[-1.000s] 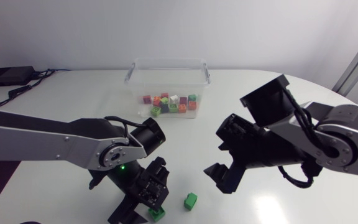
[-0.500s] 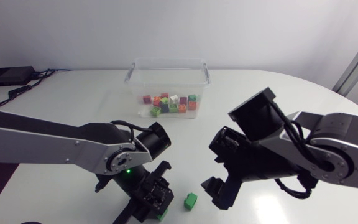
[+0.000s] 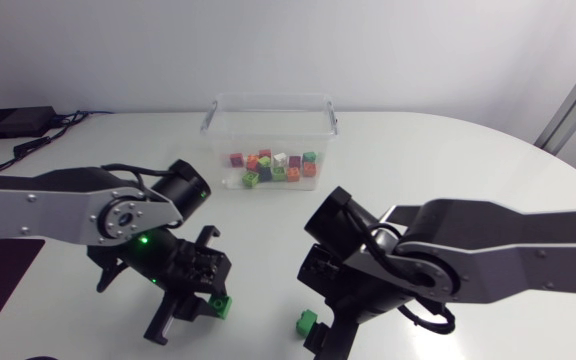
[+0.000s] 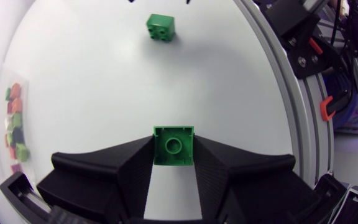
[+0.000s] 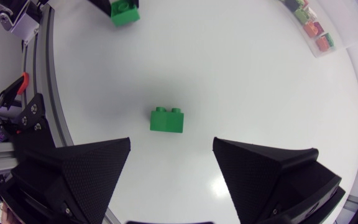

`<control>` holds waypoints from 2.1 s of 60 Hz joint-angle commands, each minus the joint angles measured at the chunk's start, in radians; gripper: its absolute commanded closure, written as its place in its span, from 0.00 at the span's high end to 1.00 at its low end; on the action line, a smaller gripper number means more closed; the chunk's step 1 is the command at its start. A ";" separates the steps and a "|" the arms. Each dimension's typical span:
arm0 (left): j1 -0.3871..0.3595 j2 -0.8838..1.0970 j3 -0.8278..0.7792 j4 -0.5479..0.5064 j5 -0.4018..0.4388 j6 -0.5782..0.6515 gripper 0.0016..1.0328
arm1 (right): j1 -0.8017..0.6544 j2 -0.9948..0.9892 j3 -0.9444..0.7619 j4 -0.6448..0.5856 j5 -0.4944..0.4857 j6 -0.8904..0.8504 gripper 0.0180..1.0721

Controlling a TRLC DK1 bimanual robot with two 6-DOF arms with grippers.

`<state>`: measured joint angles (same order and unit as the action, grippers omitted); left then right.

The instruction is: Place the duplo bricks in the container

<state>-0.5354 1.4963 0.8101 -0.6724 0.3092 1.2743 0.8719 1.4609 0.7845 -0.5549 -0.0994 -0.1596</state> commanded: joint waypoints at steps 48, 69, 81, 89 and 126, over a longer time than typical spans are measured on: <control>0.279 -0.378 0.225 0.022 0.010 -0.435 0.20 | 0.047 0.311 0.225 -0.128 0.030 0.029 0.73; 0.296 -0.261 0.368 0.169 0.008 -0.645 0.20 | 0.032 0.280 0.252 -0.183 0.033 0.003 0.29; 0.282 -0.094 0.488 0.249 -0.004 -0.764 0.20 | -0.050 0.153 0.317 -0.289 0.047 -0.026 0.29; 0.256 -0.005 0.521 0.350 -0.041 -0.820 0.20 | -0.117 0.092 0.361 -0.330 0.047 -0.046 0.29; 0.193 0.358 0.767 0.590 -0.242 -1.037 0.28 | -0.346 0.030 0.587 -0.238 -0.054 -0.034 0.29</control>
<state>-0.3481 1.8008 1.5127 -0.0971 0.0746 0.2817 0.5430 1.5166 1.3376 -0.8097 -0.1368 -0.2058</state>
